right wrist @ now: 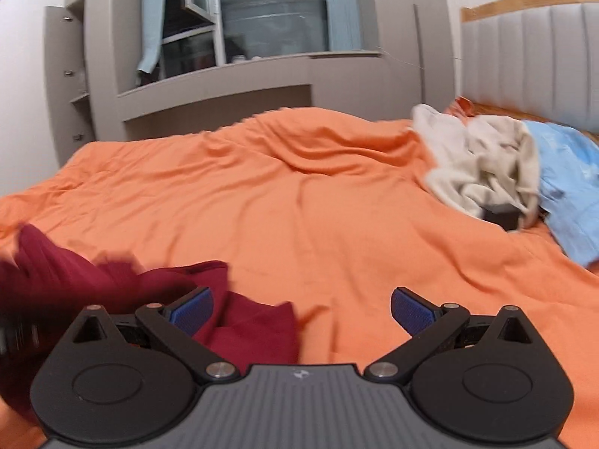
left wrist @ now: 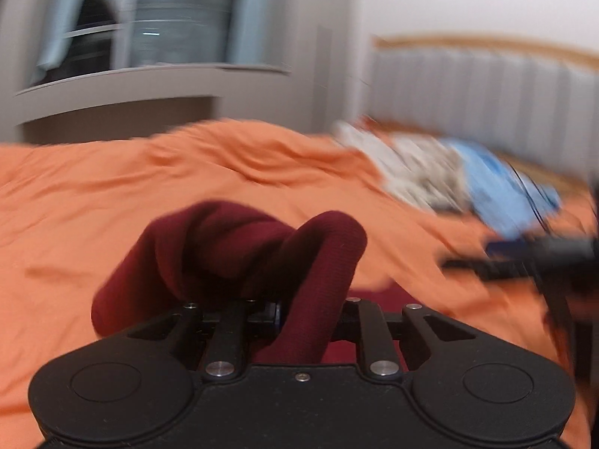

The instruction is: Fold small clothes

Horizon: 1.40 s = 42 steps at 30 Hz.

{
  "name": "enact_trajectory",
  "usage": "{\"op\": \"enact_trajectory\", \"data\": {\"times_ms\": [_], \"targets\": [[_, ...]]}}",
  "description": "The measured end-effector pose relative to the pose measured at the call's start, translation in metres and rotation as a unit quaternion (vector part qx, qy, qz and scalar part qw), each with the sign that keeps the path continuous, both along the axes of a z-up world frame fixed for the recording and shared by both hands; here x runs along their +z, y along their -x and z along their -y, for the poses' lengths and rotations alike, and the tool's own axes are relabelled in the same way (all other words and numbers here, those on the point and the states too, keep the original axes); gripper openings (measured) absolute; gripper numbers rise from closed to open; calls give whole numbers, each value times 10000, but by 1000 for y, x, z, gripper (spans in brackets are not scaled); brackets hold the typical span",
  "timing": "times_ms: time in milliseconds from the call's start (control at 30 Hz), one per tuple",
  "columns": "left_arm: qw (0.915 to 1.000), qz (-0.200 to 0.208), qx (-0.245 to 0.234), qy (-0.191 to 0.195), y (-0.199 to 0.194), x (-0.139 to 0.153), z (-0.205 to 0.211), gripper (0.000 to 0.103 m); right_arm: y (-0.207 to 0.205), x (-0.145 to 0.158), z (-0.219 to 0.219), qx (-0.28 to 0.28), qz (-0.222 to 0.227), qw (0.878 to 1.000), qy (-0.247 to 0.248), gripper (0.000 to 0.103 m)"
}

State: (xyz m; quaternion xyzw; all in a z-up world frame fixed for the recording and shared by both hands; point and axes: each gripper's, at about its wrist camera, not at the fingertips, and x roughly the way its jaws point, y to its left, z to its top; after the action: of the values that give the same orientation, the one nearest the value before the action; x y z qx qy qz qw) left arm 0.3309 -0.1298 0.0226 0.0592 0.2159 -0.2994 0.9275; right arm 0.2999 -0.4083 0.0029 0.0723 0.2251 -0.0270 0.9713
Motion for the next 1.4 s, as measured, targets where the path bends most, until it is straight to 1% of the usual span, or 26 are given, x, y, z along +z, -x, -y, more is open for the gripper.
{"op": "enact_trajectory", "data": {"times_ms": [67,133,167,233,267,333,367,433,500,600,700,800,867,967,1000,1100,1133,1167,1233,1267,1400], "targets": [[9985,-94,-397,-366,12,-15,26,21,-2,-3,4,-26,-41,10000,61,103],[9953,-171,-599,-740,20,-31,44,24,-1,-6,5,5,-55,9999,89,103],[9936,-159,-664,-898,25,-39,50,26,0,-7,5,14,-51,9999,99,103],[9915,-111,-793,-1030,32,-46,55,37,-1,-9,7,-3,-51,9999,113,103],[9915,-103,-814,-1011,35,-46,55,39,1,-10,6,-25,-57,9999,113,103],[9926,-181,-834,-869,38,-44,54,50,-1,-12,8,-62,-88,9999,79,103],[9932,-246,-841,-765,38,-43,51,53,0,-12,6,-73,-106,9999,57,103],[9944,-367,-826,-548,40,-41,43,64,-1,-13,6,-79,-130,9999,-1,103],[9953,-384,-789,-415,41,-39,35,72,-2,-14,7,-66,-154,9998,-69,103],[9964,-267,-704,-392,46,-36,26,81,-5,-19,6,-30,-242,9995,-186,103],[9972,-72,-592,-460,50,-34,22,90,-9,-26,4,0,-377,9988,-324,103],[9972,64,-480,-562,52,-35,21,98,-10,-31,6,123,-385,9972,-636,103],[9974,70,-408,-588,51,-35,20,98,-13,-32,5,355,-349,9942,-953,103],[9982,62,-329,-501,50,-32,16,98,-23,-32,0,860,-248,9872,-1324,103],[9985,75,-299,-463,49,-31,15,98,-27,-32,-3,982,-225,9849,-1410,101],[9991,95,-239,-331,48,-30,11,94,-38,-36,-11,1158,-313,9802,-1576,88],[9992,78,-260,-281,47,-30,9,91,-41,-39,-13,1172,-372,9794,-1599,81],[9993,63,-282,-244,47,-30,9,90,-43,-41,-14,1187,-419,9789,-1612,78],[9993,66,-316,-194,47,-30,7,85,-46,-43,-17,1227,-490,9782,-1599,68],[9992,74,-337,-183,48,-30,7,83,-48,-45,-18,1235,-520,9780,-1598,65],[9989,92,-428,-152,51,-31,9,70,-51,-49,-18,1243,-594,9755,-1714,50]]}}
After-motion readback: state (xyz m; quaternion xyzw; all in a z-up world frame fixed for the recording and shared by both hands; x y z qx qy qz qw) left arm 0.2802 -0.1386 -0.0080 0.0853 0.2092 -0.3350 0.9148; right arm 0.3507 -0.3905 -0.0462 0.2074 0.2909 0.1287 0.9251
